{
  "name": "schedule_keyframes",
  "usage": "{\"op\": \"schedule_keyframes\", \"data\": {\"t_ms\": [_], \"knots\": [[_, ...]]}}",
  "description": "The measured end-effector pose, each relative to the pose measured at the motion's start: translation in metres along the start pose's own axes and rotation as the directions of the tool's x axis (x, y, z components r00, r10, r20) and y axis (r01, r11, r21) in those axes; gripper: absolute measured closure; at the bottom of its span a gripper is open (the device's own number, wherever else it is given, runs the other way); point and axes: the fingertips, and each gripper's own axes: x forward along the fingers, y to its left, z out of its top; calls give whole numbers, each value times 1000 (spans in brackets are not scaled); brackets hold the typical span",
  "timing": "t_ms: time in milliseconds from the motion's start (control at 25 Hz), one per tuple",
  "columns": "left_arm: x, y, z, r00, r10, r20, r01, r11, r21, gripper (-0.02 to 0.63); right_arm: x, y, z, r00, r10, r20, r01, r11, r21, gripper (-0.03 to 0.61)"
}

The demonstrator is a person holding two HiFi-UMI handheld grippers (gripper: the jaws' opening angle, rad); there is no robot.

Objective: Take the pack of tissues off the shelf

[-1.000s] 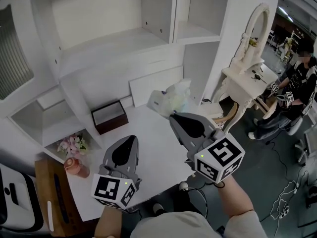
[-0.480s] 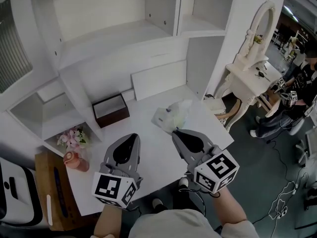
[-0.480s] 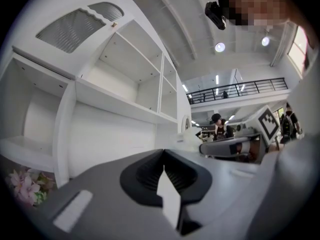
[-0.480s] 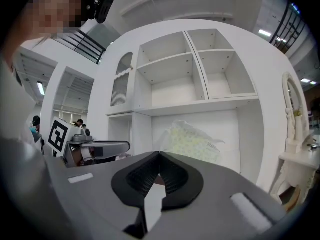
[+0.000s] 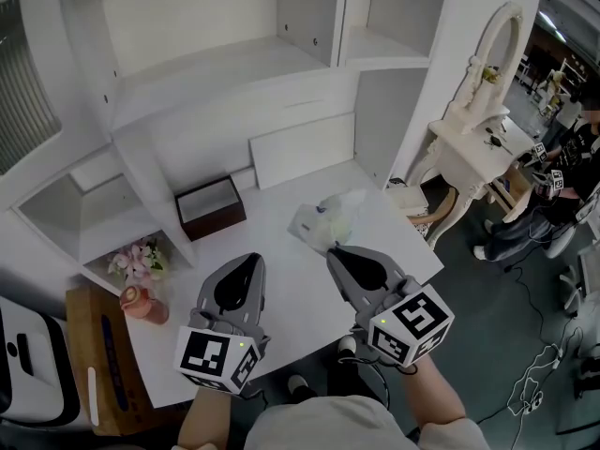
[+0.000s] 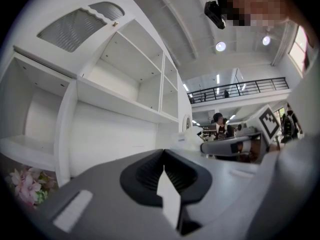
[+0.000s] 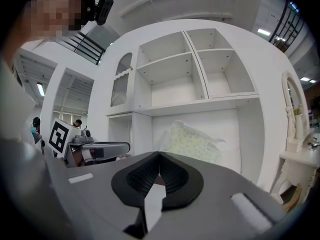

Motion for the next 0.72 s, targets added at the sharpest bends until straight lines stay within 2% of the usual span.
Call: {"op": "schedule_keyframes", "data": {"t_ms": [720], "knots": [[0, -4, 0, 1000, -12, 0, 12, 1000, -7, 612, -3, 2, 5, 1000, 9, 15, -9, 1000, -11, 574]]}}
